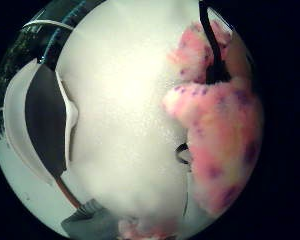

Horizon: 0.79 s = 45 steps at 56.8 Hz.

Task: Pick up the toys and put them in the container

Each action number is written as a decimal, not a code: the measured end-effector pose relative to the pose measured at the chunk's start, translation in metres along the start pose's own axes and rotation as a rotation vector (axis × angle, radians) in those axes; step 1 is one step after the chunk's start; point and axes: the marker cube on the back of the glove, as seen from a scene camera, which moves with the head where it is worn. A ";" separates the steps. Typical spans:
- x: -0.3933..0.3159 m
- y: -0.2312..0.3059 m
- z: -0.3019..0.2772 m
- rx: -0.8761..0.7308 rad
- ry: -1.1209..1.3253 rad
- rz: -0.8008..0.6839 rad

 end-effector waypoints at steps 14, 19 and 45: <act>0.012 -0.019 -0.155 0.151 -0.216 0.028; 0.005 -0.012 -0.222 0.237 -0.261 -0.015; -0.280 -0.011 -0.232 0.183 -0.197 -0.419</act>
